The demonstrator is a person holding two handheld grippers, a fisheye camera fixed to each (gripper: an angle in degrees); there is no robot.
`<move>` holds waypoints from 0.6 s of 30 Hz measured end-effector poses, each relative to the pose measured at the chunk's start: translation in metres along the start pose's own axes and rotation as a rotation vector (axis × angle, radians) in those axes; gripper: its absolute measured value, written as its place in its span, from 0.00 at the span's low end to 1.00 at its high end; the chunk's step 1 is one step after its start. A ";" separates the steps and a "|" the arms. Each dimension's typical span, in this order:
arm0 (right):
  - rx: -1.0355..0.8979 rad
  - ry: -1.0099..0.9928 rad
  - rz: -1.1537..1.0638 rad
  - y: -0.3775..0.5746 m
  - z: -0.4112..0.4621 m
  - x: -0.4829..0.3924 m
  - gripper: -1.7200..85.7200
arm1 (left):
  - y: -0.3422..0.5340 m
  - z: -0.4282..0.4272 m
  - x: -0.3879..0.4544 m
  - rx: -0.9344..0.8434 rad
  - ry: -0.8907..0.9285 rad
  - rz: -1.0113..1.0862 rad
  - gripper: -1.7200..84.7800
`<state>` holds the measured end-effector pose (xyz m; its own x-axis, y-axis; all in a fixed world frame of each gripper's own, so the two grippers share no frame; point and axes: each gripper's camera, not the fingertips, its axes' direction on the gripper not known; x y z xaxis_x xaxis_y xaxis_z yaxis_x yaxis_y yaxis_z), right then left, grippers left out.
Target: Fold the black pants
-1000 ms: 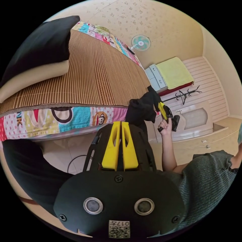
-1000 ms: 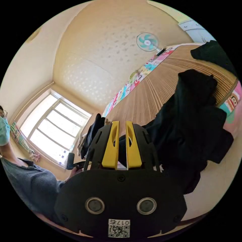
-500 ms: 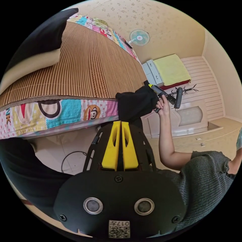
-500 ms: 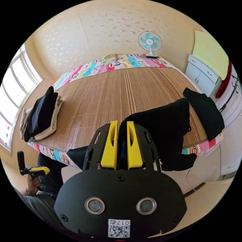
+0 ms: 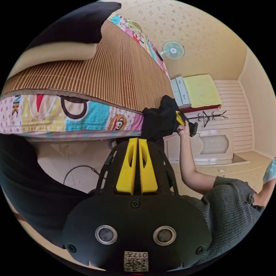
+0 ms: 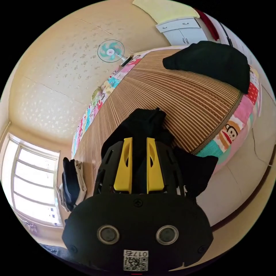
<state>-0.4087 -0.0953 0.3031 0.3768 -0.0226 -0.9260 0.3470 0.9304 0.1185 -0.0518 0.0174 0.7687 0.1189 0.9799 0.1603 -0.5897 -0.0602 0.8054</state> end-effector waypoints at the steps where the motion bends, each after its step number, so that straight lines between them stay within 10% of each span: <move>1: 0.001 0.002 -0.010 -0.003 0.003 0.000 0.11 | -0.001 0.003 0.001 -0.006 0.007 0.001 0.01; 8: -0.164 0.164 -0.046 -0.019 0.070 -0.020 0.09 | -0.005 0.020 0.018 -0.031 0.012 0.047 0.01; 18: 0.152 -0.056 -0.584 0.105 -0.014 -0.172 0.03 | -0.020 0.017 0.080 0.016 -0.016 0.272 0.06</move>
<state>-0.4490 0.0115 0.4701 0.1303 -0.5367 -0.8336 0.6272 0.6958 -0.3499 -0.0171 0.0934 0.7752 -0.0297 0.9242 0.3808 -0.5892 -0.3240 0.7402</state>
